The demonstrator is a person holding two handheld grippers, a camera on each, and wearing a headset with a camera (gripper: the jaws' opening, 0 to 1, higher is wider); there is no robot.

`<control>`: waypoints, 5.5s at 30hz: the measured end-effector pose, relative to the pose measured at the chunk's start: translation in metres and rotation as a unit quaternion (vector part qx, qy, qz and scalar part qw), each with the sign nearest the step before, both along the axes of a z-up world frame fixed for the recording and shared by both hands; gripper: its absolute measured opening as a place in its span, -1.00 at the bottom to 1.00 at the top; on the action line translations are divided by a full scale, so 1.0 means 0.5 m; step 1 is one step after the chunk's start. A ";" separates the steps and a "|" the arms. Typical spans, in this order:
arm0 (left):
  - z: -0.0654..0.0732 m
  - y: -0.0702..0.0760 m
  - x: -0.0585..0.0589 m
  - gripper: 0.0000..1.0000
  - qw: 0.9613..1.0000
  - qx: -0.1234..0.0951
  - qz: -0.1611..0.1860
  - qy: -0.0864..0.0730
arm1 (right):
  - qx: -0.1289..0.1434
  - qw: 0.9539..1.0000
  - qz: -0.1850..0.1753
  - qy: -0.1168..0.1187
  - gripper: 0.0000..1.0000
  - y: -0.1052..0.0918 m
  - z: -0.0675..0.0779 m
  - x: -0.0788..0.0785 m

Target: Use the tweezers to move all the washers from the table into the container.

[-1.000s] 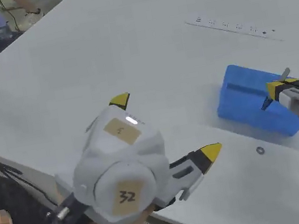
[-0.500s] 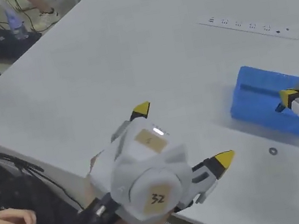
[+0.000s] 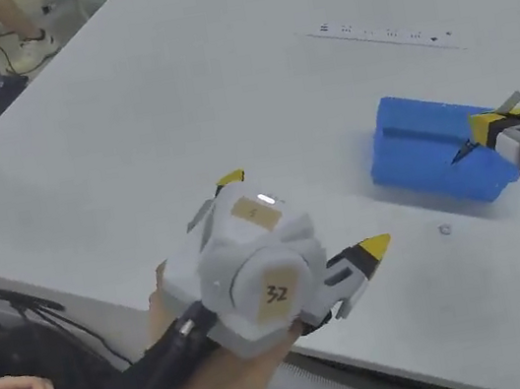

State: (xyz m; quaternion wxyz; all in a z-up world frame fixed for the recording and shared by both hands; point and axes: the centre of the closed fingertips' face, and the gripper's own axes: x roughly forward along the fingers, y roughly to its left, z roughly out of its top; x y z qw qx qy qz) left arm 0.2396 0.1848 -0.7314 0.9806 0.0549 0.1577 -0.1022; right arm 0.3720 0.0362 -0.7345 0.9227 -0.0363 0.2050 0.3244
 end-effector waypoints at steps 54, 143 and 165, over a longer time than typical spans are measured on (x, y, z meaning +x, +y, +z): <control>-0.005 0.009 0.000 0.86 1.000 0.001 0.011 0.003 | -0.032 0.999 -0.005 -0.029 -1.00 -0.002 0.053 -0.007; -0.017 -0.001 -0.019 0.84 0.998 -0.031 0.001 0.058 | -0.199 0.949 0.235 0.065 -0.61 0.019 -0.094 -0.234; 0.055 -0.033 -0.045 0.98 0.994 -0.053 -0.050 0.079 | -0.053 0.992 -0.042 0.106 0.41 -0.181 -0.016 -0.293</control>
